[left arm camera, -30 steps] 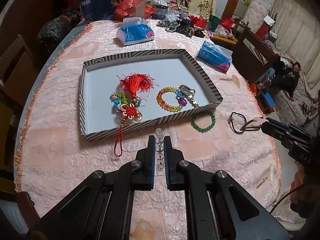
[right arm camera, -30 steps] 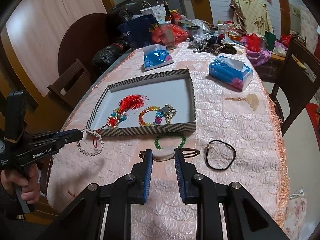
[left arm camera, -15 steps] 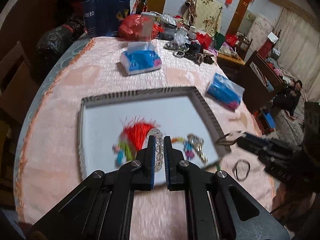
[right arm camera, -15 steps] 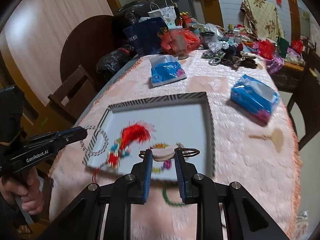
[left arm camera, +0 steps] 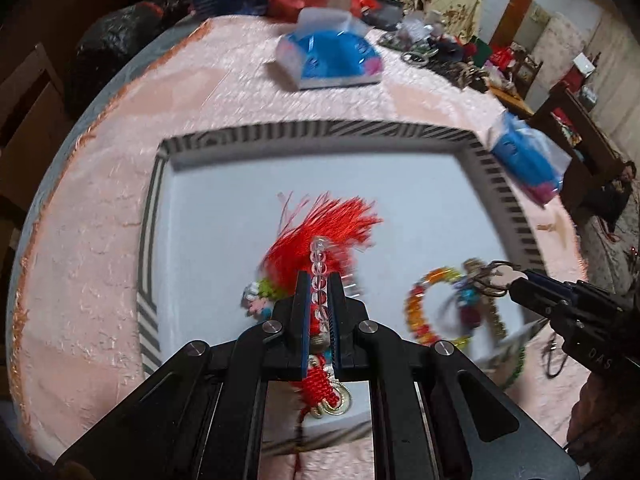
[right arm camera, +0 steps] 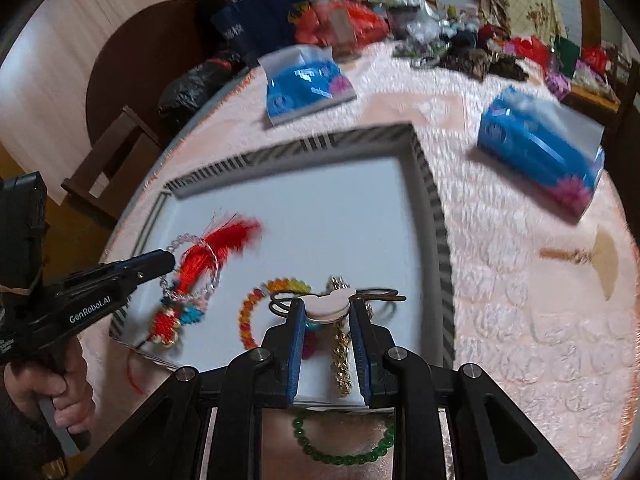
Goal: Organize jewelry
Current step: 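Carry the clear bracelet and hair ties into the striped tray and open both tools, then grasp the green jade bead bracelet with the left tool while the right tool reaches the black hair tie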
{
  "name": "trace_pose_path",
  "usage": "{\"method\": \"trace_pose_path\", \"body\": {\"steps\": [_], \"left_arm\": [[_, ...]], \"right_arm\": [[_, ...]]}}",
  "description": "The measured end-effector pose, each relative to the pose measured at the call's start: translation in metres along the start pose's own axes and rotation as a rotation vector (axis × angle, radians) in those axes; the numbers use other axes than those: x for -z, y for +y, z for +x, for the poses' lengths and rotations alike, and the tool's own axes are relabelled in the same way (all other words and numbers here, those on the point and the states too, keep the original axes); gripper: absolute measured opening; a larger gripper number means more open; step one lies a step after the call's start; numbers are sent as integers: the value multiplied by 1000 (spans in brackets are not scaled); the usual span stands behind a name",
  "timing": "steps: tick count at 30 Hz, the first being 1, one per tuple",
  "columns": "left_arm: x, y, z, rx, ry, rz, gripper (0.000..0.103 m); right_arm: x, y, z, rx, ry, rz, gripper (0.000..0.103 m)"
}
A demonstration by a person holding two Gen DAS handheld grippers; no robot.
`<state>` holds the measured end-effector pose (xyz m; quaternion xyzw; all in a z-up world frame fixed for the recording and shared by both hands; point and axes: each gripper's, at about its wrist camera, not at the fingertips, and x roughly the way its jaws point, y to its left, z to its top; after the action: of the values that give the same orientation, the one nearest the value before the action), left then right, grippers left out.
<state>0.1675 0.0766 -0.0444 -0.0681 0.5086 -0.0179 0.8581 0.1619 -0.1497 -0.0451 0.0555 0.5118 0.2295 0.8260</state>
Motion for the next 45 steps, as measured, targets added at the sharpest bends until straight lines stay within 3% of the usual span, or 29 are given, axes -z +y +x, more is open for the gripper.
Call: {"method": "trace_pose_path", "body": {"steps": [3, 8, 15, 22, 25, 30, 35, 45], "left_arm": [[3, 8, 8, -6, 24, -18, 7], [7, 14, 12, -21, 34, -20, 26], [9, 10, -9, -26, -7, -16, 27], [29, -33, -49, 88, -66, 103, 27], [52, -64, -59, 174, -50, 185, 27], [89, -107, -40, 245, 38, 264, 27], [92, -129, -7, 186, 81, 243, 27], [93, -144, 7, 98, 56, 238, 24]], "right_arm": [[3, -2, 11, -6, 29, 5, 22], [4, -3, 18, -20, 50, 19, 21], [6, -8, -5, -22, 1, 41, 24], [37, -34, -63, 62, -80, 63, 24], [66, -50, -84, 92, -89, 111, 24], [124, -71, -99, 142, -54, 198, 24], [171, -71, -102, 157, 1, 216, 24], [204, -73, -114, 146, 22, 184, 24]]}}
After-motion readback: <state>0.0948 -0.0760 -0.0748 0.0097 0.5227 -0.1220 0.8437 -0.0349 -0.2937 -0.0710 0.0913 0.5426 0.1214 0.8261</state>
